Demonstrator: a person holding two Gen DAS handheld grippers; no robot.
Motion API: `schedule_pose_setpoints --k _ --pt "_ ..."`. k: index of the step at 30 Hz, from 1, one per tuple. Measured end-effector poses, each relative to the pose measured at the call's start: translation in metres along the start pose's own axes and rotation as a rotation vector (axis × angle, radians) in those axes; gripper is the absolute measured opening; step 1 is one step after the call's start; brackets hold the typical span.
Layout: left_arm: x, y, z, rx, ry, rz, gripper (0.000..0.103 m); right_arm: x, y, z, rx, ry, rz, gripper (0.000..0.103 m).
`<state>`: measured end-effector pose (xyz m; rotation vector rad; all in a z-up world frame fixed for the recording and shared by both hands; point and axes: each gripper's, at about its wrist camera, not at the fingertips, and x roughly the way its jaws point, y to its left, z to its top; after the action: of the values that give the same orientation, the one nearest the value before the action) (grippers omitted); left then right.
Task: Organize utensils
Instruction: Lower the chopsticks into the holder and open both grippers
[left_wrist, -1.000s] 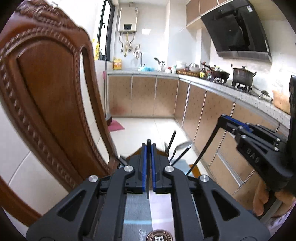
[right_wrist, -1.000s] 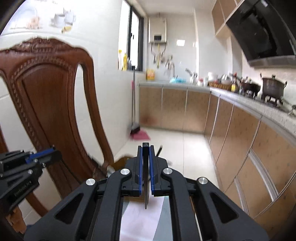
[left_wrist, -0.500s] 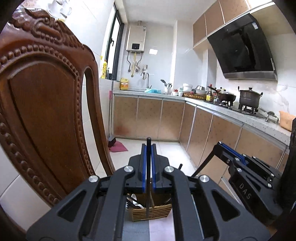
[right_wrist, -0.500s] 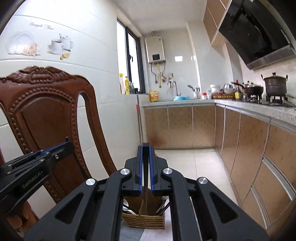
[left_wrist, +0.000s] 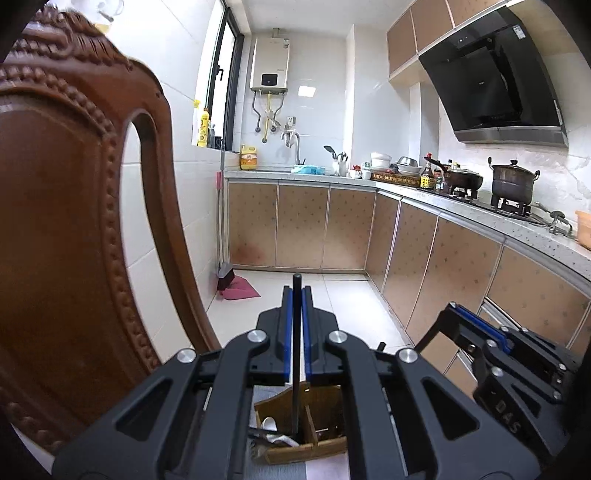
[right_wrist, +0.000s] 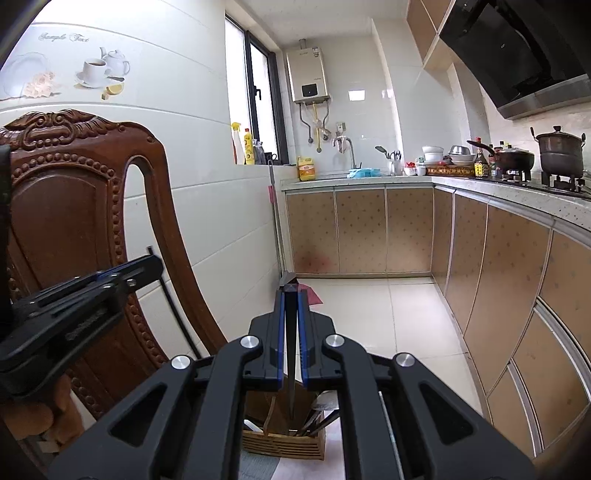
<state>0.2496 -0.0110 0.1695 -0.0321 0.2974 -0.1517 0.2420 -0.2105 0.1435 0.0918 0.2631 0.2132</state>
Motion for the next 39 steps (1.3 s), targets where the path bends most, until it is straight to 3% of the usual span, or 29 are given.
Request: schedule_pose_setpoints --k 12,28,29,31,34,39 --pt "0.062 0.006 -0.038 -0.018 0.083 0.002 0.005 0.048 -0.006 -0.028 0.02 0.09 0.024 0.007" --pt "0.081 0.006 -0.059 -0.016 0.143 -0.002 0.008 0.075 0.004 -0.051 -0.001 0.185 0.014 0.008" --pt "0.079 0.006 -0.059 -0.016 0.146 -0.007 0.014 0.076 0.005 -0.052 -0.009 0.195 0.009 0.009" --pt "0.07 0.008 -0.059 -0.011 0.143 -0.01 0.021 0.071 0.006 -0.053 -0.02 0.192 0.003 0.023" --pt "0.051 0.005 -0.061 0.017 0.139 -0.003 0.026 0.054 0.007 -0.048 -0.014 0.166 0.018 0.041" --pt "-0.002 0.001 -0.07 0.032 0.108 0.0 0.061 -0.012 0.008 -0.036 -0.028 0.062 0.022 0.064"
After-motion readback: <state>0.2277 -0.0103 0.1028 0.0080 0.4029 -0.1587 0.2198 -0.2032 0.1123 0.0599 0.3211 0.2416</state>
